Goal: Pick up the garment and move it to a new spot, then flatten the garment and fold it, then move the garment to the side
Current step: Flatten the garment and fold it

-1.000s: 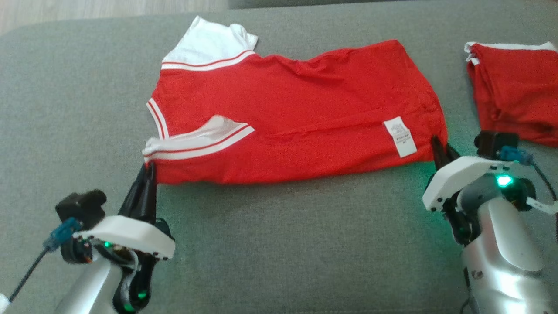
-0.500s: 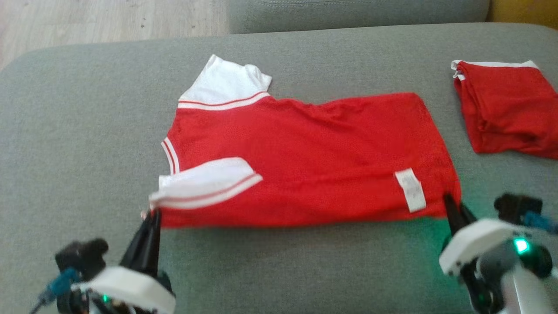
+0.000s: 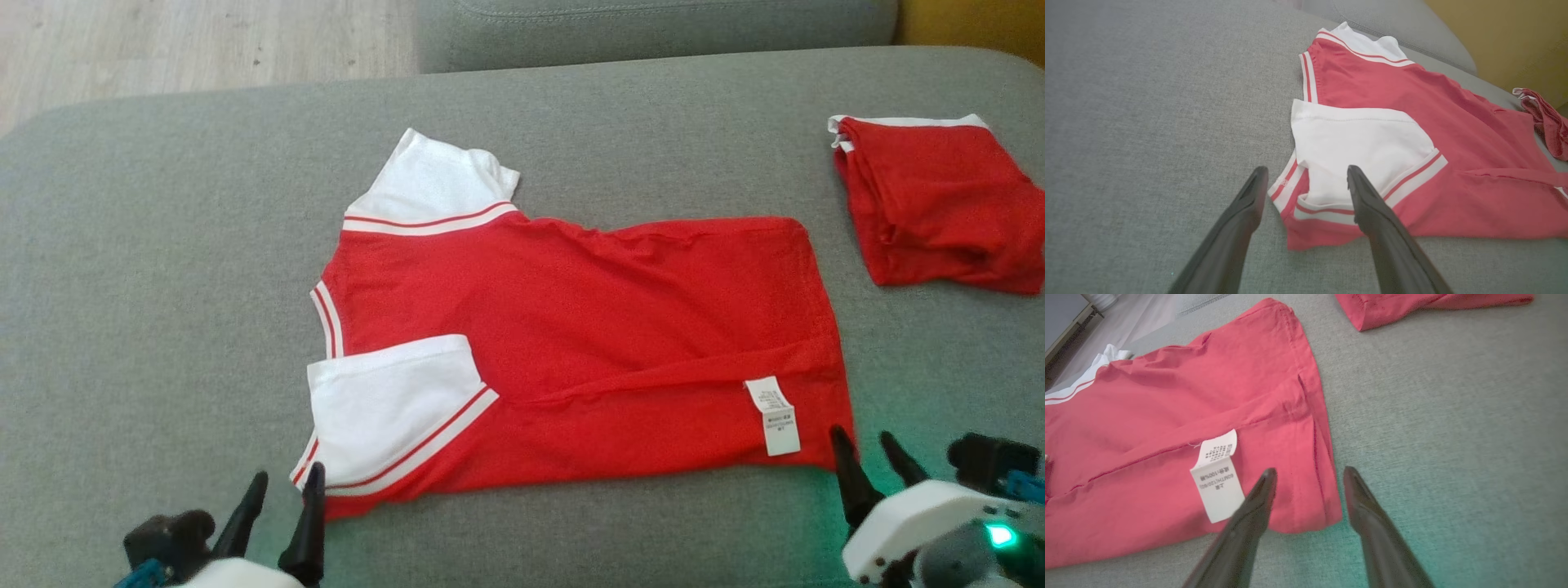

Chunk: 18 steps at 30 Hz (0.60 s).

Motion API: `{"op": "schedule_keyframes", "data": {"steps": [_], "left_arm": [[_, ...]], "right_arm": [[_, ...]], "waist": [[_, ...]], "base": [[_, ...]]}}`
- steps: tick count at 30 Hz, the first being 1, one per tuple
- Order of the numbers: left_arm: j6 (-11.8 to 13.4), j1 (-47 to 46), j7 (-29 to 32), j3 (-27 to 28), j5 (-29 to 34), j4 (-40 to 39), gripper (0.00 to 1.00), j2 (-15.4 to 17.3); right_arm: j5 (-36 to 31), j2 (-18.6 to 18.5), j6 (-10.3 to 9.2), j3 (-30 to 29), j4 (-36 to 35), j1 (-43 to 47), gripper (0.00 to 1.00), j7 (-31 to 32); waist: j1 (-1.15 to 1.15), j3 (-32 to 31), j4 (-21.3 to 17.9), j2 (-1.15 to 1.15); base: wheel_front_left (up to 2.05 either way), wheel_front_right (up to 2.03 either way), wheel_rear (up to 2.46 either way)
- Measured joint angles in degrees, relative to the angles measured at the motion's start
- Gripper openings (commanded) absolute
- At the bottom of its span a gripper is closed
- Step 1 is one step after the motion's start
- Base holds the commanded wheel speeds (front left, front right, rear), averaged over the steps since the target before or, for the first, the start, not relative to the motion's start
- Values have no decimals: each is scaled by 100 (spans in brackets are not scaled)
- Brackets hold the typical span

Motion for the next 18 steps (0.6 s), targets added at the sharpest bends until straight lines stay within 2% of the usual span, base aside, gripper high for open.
{"op": "schedule_keyframes", "data": {"steps": [5,8,15,18], "left_arm": [[-1,-104,-18,103,163,-222,100,307],[-20,-526,227,172,335,-377,100,636],[-374,-2652,1117,345,615,-549,100,1260],[-590,-3693,1502,356,662,-374,100,1362]], "right_arm": [[-131,2,0,-219,-471,208,100,-114],[-237,3,0,-238,-771,154,100,-211],[-495,2,0,-22,-1050,-652,100,-198],[-568,0,0,216,-1100,-1109,100,-179]], "waist": [[0,-18,-91,0],[0,20,-146,0],[1,346,-293,0],[1,586,-395,0]], "base": [[0,0,0],[0,0,0],[0,0,0],[0,0,0]]}}
